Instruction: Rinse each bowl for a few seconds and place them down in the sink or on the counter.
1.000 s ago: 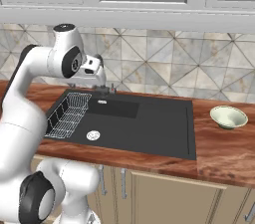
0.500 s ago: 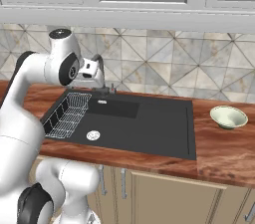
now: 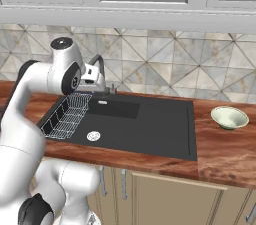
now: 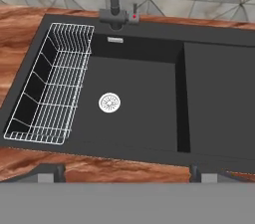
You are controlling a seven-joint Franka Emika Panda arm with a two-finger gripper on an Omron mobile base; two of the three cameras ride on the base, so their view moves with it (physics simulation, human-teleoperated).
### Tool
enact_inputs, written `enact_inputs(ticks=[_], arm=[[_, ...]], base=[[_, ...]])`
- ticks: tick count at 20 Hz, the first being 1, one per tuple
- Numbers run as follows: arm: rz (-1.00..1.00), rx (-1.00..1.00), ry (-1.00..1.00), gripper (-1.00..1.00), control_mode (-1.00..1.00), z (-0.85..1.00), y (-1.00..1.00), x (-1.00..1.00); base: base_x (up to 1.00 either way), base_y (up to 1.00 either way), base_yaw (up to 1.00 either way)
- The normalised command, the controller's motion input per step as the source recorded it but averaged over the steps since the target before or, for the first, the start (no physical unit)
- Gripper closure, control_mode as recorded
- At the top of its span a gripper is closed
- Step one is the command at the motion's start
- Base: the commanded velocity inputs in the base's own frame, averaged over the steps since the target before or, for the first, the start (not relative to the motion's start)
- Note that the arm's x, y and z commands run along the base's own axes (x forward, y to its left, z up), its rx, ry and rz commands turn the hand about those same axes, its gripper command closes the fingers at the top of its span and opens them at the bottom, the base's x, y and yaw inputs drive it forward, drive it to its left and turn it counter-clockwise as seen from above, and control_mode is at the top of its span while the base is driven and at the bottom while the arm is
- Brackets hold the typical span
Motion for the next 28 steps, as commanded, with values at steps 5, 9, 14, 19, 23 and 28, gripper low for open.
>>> enact_inputs(ticks=[5,9,14,19,23,28], arm=[[0.06,0.0,-0.07,-1.0,-1.0,-0.14,-0.08,0.06],[0.07,0.0,-0.08,-1.0,-1.0,-0.16,-0.1,0.08],[0.07,0.0,-0.07,-1.0,-1.0,-0.13,-0.1,0.1],[0.06,0.0,-0.06,-1.0,-1.0,-0.09,-0.12,0.12],[0.05,0.0,-0.05,-1.0,-1.0,-0.07,-0.13,0.14],[0.04,0.01,-0.06,-1.0,-1.0,-0.08,-0.1,0.18]], base=[[0.0,0.0,0.0],[0.0,0.0,0.0],[0.0,0.0,0.0],[0.0,0.0,0.0],[0.0,0.0,0.0],[0.0,0.0,0.0]])
